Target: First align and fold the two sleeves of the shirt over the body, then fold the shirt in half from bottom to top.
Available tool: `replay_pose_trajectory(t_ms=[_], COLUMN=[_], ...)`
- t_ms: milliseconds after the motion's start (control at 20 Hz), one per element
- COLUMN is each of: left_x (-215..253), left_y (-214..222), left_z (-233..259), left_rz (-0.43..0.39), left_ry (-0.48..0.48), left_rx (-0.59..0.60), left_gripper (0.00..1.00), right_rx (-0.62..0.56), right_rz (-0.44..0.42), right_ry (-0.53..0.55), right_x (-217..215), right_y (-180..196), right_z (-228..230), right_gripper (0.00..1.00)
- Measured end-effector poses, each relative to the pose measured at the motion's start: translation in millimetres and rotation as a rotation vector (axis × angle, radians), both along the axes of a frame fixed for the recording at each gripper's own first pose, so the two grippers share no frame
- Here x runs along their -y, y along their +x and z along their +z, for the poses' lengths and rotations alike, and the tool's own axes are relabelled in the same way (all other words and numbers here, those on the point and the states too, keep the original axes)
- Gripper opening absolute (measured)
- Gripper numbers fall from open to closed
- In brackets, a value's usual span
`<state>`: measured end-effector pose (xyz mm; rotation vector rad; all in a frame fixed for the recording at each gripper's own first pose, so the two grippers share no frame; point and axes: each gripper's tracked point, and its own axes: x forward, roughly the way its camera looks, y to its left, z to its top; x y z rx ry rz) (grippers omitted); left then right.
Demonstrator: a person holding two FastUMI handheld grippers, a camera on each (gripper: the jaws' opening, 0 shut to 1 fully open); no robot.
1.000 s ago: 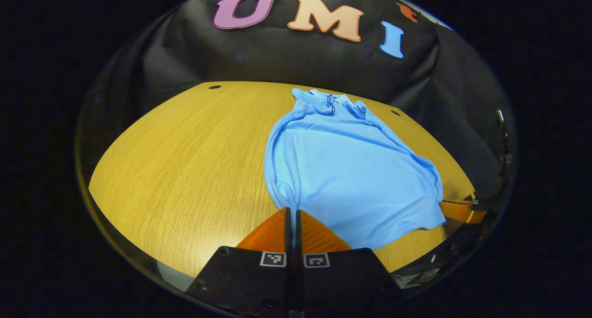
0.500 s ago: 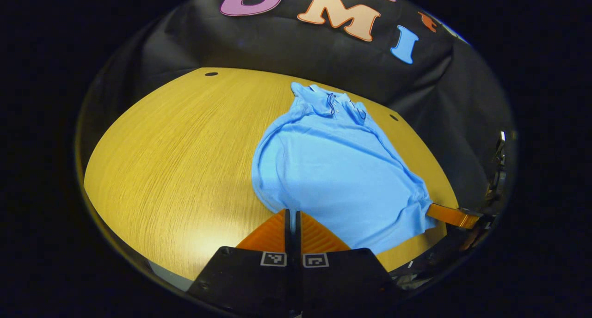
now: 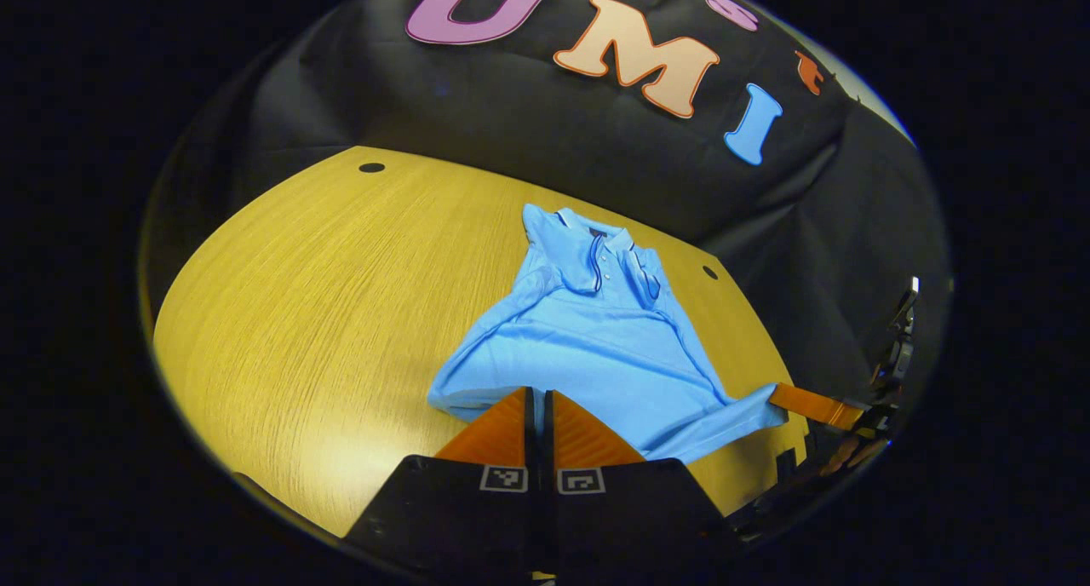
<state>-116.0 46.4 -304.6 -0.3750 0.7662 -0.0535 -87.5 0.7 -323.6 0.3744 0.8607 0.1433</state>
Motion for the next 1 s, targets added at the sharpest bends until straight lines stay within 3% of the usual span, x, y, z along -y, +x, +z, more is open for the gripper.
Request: replay_pose_trajectory(t_ms=[550, 1000], left_x=[-15, -20], left_y=[115, 231], left_z=[32, 49], left_rz=[-0.048, -0.106], left_ry=[0.005, 0.000], left_rx=[0.071, 0.158], left_gripper=[0.00, 0.00], right_rx=[0.101, 0.171], right_rz=[-0.059, -0.122], right_ry=[0.044, 0.041], right_x=[-16, -8], right_y=[123, 232], right_z=[32, 28], right_gripper=[0.02, 0.02])
